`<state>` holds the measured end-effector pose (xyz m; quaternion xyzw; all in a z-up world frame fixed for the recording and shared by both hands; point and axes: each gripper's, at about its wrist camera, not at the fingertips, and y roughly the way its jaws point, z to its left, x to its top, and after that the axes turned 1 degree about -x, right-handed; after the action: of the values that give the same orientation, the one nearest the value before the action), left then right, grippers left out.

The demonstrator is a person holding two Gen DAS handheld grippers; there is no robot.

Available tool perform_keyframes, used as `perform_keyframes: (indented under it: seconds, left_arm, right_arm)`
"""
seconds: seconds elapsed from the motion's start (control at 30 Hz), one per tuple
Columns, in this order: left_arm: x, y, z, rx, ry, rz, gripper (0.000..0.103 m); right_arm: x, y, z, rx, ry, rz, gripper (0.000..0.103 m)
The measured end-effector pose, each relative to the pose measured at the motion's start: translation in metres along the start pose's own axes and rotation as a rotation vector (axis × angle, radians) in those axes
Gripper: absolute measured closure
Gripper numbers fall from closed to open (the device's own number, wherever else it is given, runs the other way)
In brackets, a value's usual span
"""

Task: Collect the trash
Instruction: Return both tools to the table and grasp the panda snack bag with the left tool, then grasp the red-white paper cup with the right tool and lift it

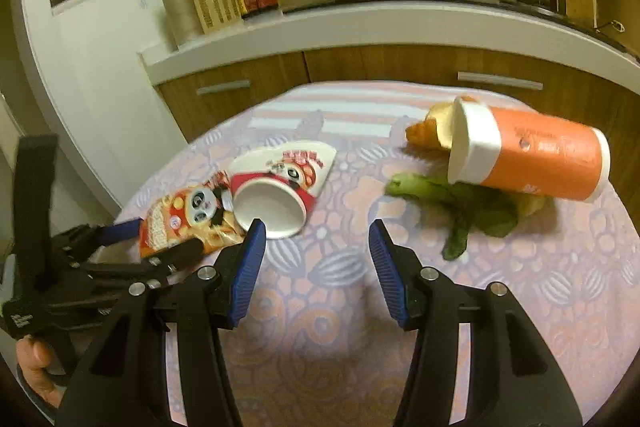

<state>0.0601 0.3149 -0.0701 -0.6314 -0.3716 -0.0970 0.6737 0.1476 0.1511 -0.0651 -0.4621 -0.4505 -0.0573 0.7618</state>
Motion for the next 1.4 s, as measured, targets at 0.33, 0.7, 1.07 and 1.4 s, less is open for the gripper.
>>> perform_keyframes:
  seconds: [0.33, 0.7, 1.07, 1.4]
  left_arm:
    - [-0.006, -0.005, -0.012, 0.015, 0.054, -0.035, 0.053]
    - [-0.007, -0.027, 0.007, -0.015, -0.053, -0.153, 0.071]
    - [-0.007, -0.034, 0.015, 0.003, -0.112, -0.205, 0.071]
    - [-0.007, -0.032, 0.013, -0.01, -0.1, -0.204, 0.071]
  right_arm:
    - [-0.002, -0.002, 0.0, 0.007, -0.004, -0.002, 0.053]
    - [0.003, 0.008, 0.014, 0.026, -0.031, 0.051, 0.053]
    - [0.023, 0.043, 0.034, -0.011, -0.034, 0.063, 0.049]
    - [0.032, 0.058, 0.042, -0.017, -0.053, 0.088, 0.047]
